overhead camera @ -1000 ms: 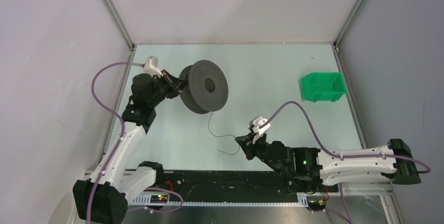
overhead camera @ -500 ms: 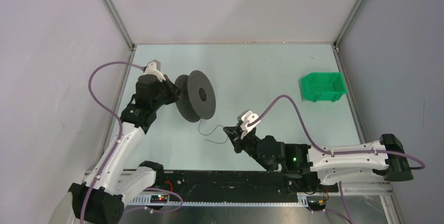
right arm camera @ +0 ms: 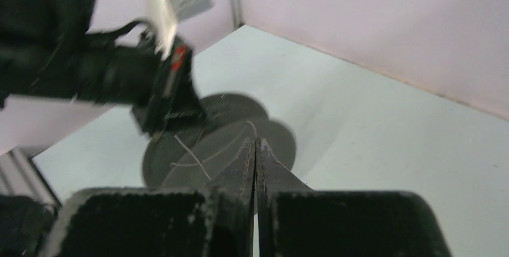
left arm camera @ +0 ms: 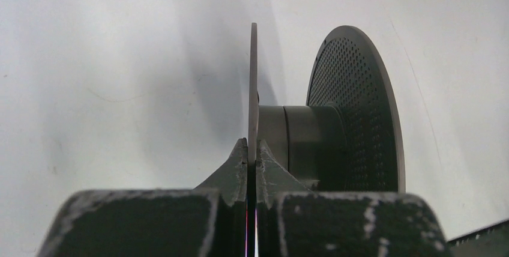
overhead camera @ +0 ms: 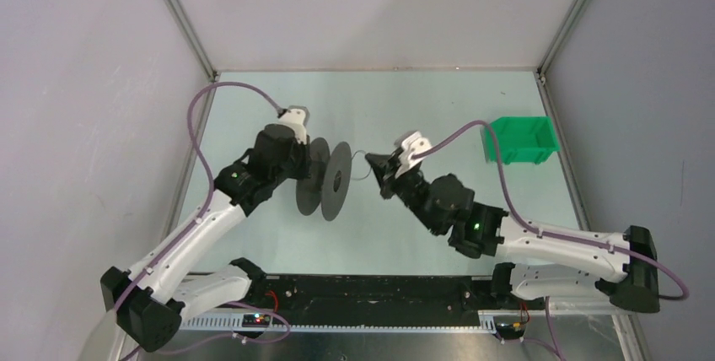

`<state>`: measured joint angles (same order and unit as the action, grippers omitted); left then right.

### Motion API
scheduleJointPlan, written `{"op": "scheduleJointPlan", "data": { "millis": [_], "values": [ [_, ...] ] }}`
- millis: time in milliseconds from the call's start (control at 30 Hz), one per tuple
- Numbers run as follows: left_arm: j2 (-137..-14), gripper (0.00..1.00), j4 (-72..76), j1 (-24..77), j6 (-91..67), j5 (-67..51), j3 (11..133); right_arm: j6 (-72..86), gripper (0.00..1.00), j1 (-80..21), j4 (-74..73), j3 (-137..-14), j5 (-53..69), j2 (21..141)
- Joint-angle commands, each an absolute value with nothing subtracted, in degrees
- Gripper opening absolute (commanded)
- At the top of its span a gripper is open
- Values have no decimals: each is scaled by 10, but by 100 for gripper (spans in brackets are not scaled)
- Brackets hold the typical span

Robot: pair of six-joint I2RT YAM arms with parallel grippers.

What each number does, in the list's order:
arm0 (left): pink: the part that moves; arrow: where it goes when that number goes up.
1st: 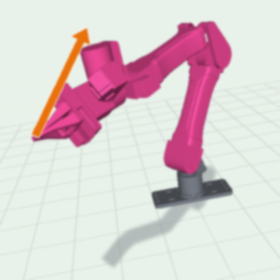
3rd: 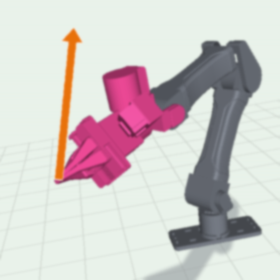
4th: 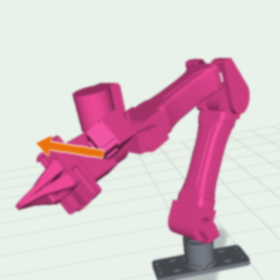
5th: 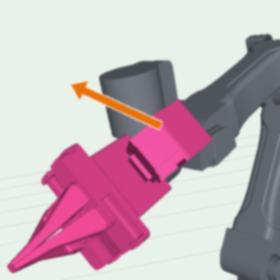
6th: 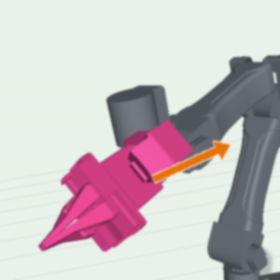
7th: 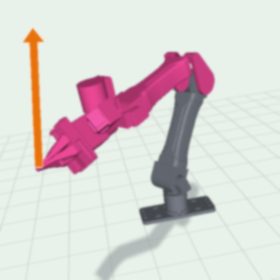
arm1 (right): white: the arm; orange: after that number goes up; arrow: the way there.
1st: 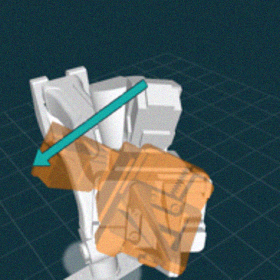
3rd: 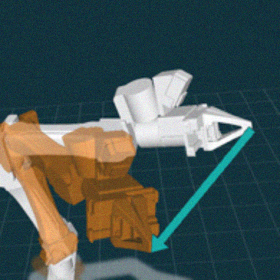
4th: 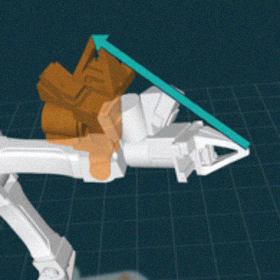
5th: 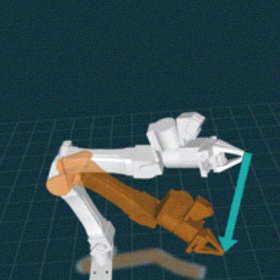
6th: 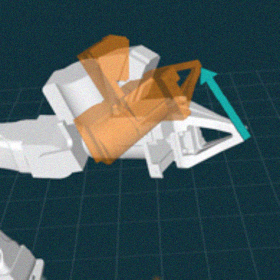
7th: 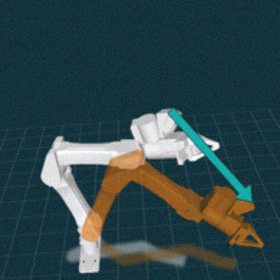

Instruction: Wrap the cables

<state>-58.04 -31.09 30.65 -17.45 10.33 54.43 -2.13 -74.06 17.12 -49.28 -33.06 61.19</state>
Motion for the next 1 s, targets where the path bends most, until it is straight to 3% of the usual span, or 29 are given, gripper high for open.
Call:
{"op": "scheduleJointPlan", "data": {
  "millis": [0,300,467,733,967],
  "values": [
    [-584,0,-304,348,-101,90,578,-3,0,-681,143,-525,-273,578],
    [-563,0,-323,367,-26,-95,563,47,0,-573,46,-521,-192,547],
    [-532,0,-341,367,-10,-170,556,44,0,-516,66,-467,-131,514],
    [-496,0,-350,348,-102,-224,603,55,0,-497,113,-301,-80,432],
    [-500,0,-312,317,-185,-294,633,70,0,-471,127,-233,-19,357]
  ]
}}
